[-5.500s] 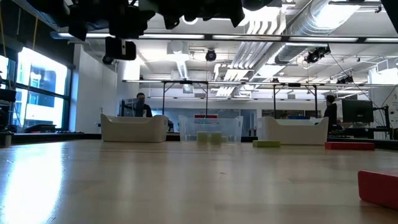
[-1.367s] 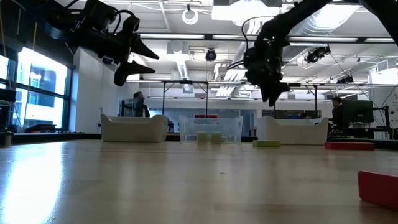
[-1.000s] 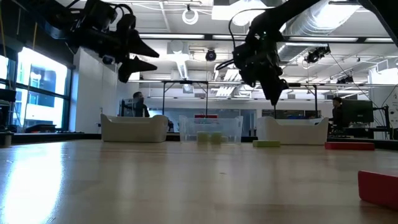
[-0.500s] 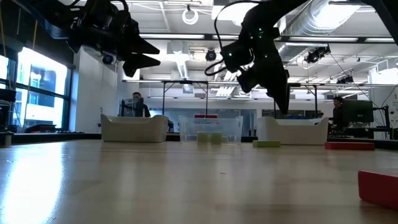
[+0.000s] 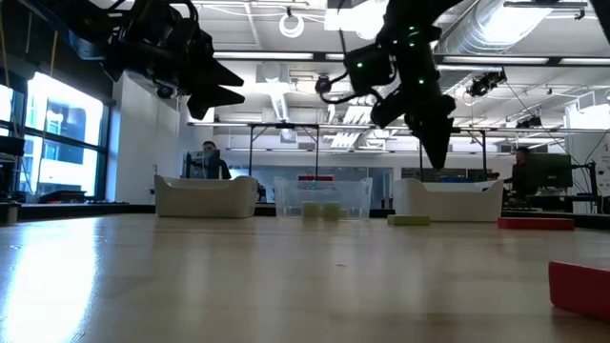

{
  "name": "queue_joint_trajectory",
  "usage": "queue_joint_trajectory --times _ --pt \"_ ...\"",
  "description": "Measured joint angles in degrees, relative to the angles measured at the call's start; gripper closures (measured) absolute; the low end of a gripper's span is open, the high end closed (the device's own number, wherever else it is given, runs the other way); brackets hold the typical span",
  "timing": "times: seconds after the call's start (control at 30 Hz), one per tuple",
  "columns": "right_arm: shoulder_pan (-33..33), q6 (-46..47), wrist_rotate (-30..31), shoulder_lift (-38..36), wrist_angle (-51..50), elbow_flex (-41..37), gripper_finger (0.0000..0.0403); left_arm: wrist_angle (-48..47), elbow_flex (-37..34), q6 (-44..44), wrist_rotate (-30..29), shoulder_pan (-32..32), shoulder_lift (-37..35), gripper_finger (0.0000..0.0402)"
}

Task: Sort & place blocks by color
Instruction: Put the green block into the transparent bin

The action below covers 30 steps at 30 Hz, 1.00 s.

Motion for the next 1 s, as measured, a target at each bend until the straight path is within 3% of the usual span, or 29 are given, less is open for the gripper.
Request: queue_joint_trajectory --times 0.23,0.43,0.73,1.0 --pt "-3.3 -4.0 -3.8 -12.9 14.4 -11.6 0.0231 0.0 0.0 0.3 -0.2 0.0 0.0 0.0204" --pt "-5.5 -9.0 -4.8 -19.6 24.7 -16.5 0.0231 0.1 0.0 0.0 -0.2 0.0 0.0 0.0204" --pt "-8.0 -18.3 -10.4 -18.2 29.6 -16.8 0.0231 0.1 0.0 -0.2 -0.7 0.0 0.0 0.0204" --pt "-8.0 -22.8 -15.0 -12.2 29.8 -16.8 0.0224 0.1 0.0 -1.6 -0.9 0.0 0.0 0.0204"
